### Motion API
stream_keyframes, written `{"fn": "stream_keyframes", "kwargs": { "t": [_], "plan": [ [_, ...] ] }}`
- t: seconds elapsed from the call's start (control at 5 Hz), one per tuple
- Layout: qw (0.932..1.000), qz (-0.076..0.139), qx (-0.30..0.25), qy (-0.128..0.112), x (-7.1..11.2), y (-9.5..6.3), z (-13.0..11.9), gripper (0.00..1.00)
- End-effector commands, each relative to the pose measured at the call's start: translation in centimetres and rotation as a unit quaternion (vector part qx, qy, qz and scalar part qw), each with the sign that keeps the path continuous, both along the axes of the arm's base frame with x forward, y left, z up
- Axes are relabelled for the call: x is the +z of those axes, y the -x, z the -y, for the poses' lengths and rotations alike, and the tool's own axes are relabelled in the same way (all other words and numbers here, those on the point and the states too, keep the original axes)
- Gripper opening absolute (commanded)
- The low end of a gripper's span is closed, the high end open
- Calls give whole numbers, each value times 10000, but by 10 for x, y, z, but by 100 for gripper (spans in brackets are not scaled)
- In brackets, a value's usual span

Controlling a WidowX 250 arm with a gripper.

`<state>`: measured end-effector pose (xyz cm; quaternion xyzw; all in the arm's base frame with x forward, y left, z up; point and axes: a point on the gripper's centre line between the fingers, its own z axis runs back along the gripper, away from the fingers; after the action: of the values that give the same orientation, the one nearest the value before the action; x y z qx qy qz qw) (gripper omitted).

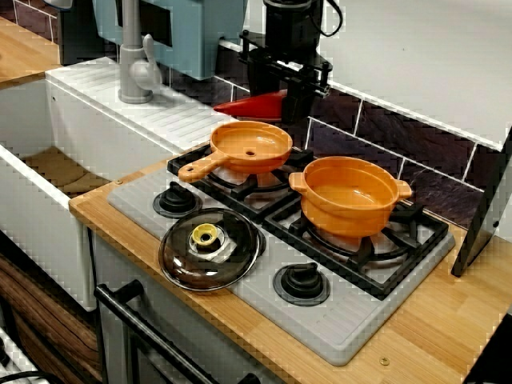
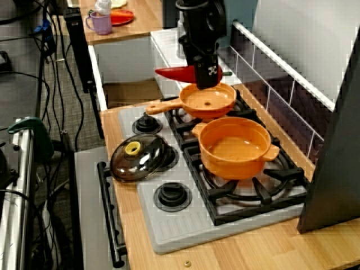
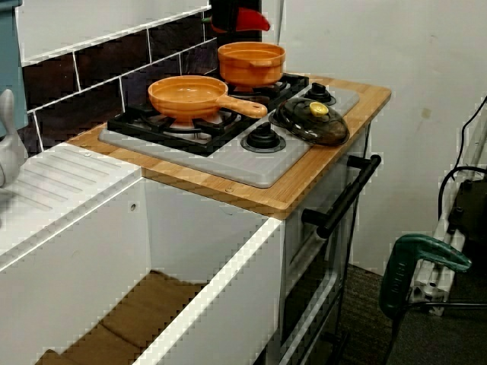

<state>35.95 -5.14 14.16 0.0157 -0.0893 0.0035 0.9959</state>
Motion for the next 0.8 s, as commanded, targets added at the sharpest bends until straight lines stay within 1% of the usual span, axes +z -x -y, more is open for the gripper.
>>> {"fn": "stream_keyframes", "kwargs": {
  "t": [0.0, 0.2, 0.4, 0.6],
  "plan": [
    [9993, 334, -157, 15, 20, 11, 28, 0],
    [9995, 246, -200, -54, 7, 10, 40, 0],
    [9995, 189, -233, -115, -2, 2, 51, 0],
    [9994, 165, -258, -158, -7, -9, 60, 0]
  ]
}}
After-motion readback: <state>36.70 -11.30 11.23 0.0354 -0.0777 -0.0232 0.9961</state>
